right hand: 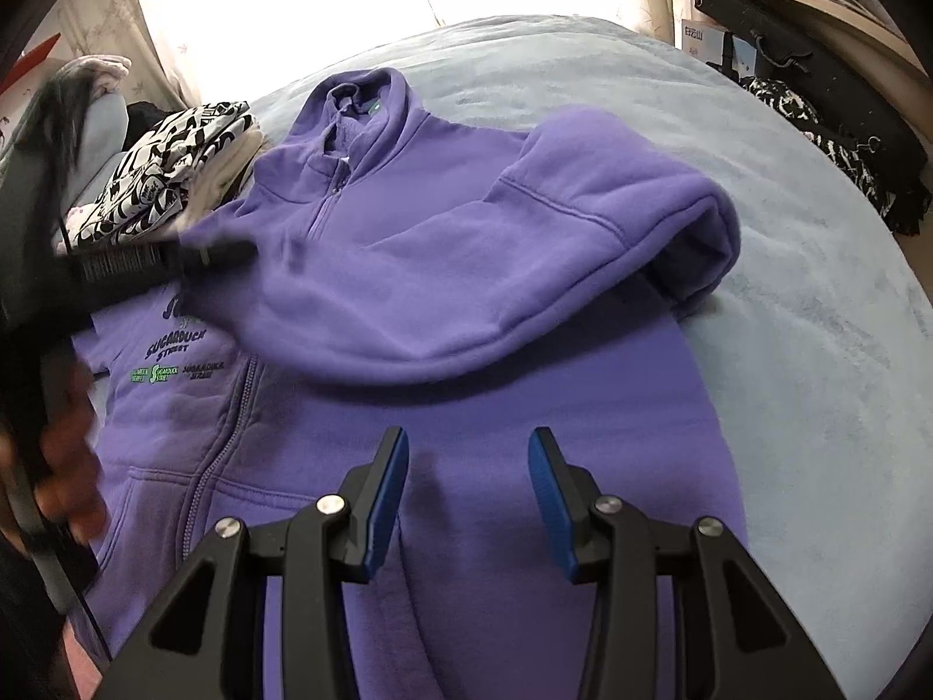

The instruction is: Fold large clothes

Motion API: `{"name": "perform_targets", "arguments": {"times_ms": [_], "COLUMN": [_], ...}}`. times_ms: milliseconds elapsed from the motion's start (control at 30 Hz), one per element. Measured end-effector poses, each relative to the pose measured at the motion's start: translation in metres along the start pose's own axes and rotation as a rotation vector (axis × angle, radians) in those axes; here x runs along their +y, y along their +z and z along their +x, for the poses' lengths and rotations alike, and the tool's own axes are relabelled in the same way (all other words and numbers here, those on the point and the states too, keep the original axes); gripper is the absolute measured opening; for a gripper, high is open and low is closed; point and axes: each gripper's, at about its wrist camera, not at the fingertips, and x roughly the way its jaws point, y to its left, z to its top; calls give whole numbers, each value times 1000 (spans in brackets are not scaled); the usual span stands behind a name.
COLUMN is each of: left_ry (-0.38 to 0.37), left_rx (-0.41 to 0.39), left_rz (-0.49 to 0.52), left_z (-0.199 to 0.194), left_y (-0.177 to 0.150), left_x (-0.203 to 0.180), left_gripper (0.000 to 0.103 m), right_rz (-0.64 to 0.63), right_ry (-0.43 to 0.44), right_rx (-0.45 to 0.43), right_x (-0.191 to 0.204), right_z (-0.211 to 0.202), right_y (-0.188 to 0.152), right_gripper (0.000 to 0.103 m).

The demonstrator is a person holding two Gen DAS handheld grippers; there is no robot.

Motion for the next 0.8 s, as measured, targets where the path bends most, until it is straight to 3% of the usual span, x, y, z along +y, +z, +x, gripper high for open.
{"name": "perform_targets", "arguments": {"times_ms": [200,267,333,400,467,500,567,633,800], "left_ry": [127,178,208,198,172,145,96,72,46], "left_rx": [-264,-294,-261,-146,-32,50,133,166,133], "left_rz": [203,221,207,173,138,101,27,-50,-169], "left_z": [-49,-50,-36,-2,25,44,64,74,77], "left_y": [57,65,67,62,52,45,37,32,38], "left_x": [-20,-9,4,28,44,57,76,92,117], "left_gripper": [3,3,4,7,28,33,46,48,58], "right_rz": [-6,-5,-3,-1,6,12,42,61,62], "right_ry": [-21,-25,-28,-33,-32,-23,5,-8,-50], "right_rx": [-29,-36,-40,-35,-38,-39,-45,-69,-89], "right_x": [-1,-3,-5,-9,-16,-20,-32,-44,-66], "right_z": [-10,-12,-12,-9,-9,-8,-9,-11,4], "right_y": [4,7,8,13,21,24,38,56,110], "right_gripper": [43,43,43,43,43,45,65,71,72]}}
